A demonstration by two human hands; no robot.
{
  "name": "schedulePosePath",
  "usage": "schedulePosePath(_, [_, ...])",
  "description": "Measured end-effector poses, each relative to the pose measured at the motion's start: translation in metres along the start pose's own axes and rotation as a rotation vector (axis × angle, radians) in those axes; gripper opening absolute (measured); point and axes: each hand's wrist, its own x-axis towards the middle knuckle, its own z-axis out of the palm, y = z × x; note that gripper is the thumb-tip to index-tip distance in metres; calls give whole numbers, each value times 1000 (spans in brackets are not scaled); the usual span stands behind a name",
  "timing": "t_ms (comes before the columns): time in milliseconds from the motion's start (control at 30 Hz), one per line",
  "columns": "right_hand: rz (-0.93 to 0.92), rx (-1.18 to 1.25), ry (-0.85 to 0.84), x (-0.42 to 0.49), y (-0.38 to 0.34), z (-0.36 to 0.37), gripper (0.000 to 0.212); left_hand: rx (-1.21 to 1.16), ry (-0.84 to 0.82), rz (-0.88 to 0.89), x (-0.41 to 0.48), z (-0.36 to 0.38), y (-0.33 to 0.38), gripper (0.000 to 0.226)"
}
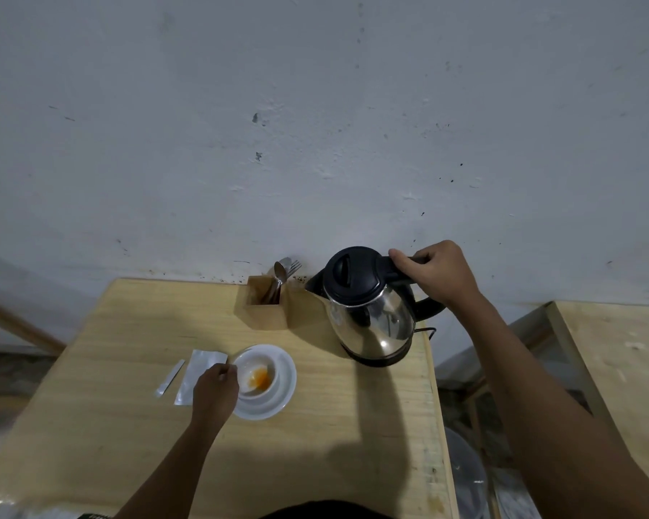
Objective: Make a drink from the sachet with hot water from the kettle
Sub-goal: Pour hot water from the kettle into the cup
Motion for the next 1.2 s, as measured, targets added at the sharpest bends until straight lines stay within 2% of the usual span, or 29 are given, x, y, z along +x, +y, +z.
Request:
schedulePosePath(300, [37,-302,-118,-18,-74,17,72,-98,-115,50,7,-12,-8,24])
schedulePosePath(533, [22,-498,-242,-26,-104,42,73,-180,-213,34,11,-20,-12,19])
schedulePosePath(800, [-70,-528,-439,-29,-125,64,47,-245,-280,57,13,-26,-19,17])
schedulePosePath(933, [-83,-567,-501,-30,-127,76,49,-265,-273,63,13,-26,-20,27])
schedulePosePath(1200, [-100,-630,-609,-29,-146,94,52,-256,-281,54,18,-27,-20,27])
